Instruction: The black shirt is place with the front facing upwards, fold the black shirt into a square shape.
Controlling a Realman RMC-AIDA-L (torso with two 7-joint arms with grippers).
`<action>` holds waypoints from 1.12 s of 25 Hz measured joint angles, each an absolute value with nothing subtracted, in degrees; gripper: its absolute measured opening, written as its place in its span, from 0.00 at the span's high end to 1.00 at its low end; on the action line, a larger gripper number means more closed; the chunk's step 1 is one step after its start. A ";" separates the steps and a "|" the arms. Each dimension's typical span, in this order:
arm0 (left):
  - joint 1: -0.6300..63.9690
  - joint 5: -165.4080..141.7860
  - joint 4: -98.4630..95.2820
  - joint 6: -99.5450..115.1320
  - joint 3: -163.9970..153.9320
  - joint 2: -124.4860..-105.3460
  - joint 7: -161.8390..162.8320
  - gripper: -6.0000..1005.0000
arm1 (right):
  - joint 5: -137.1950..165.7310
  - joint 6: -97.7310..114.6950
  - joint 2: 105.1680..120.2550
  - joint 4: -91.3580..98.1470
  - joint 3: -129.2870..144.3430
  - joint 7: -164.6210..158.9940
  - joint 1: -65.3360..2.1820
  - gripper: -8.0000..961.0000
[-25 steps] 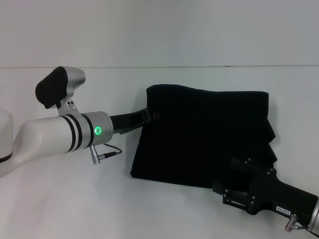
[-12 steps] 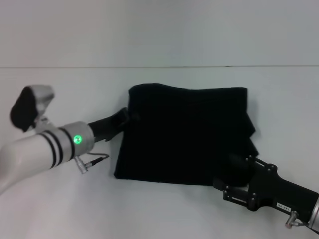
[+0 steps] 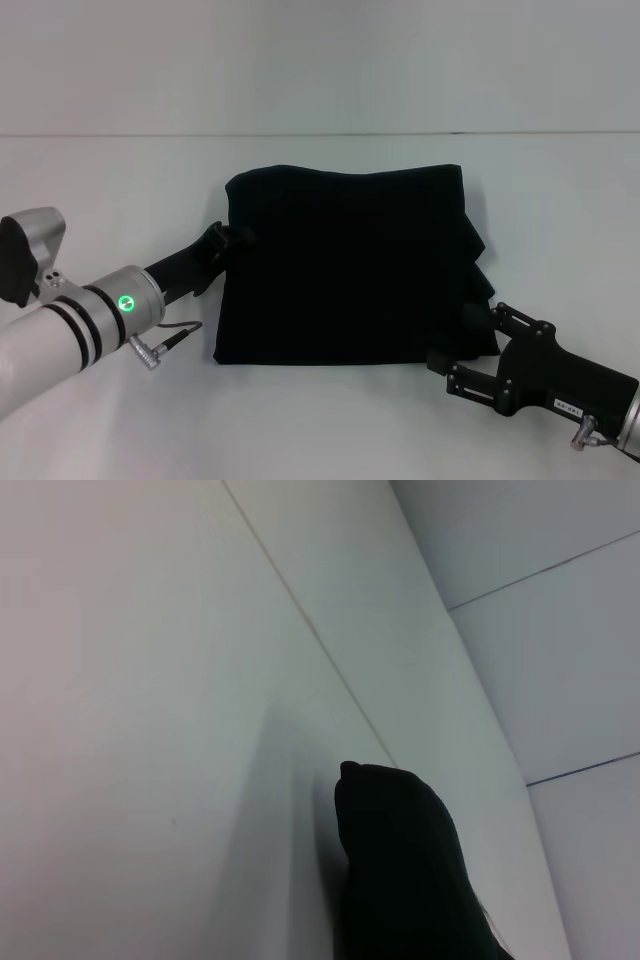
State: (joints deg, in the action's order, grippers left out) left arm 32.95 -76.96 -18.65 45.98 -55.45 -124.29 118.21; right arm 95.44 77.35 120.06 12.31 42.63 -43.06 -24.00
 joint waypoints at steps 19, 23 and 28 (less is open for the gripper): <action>31.80 -76.34 -19.23 48.35 -50.39 -123.90 110.46 0.77 | 95.45 77.51 120.15 12.22 42.72 -43.06 -24.19 0.10; 30.74 -76.74 -20.85 49.16 -50.47 -123.53 110.03 0.63 | 95.45 77.52 120.15 12.17 42.36 -43.06 -24.16 0.10; 26.89 -76.99 -24.66 57.23 -50.73 -120.91 105.74 0.41 | 95.38 77.65 120.19 11.80 40.56 -43.06 -24.15 0.10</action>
State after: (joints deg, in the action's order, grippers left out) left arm 26.89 -76.99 -24.66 57.23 -50.73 -120.91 105.74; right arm 95.38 77.65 120.19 11.80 40.56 -43.06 -24.15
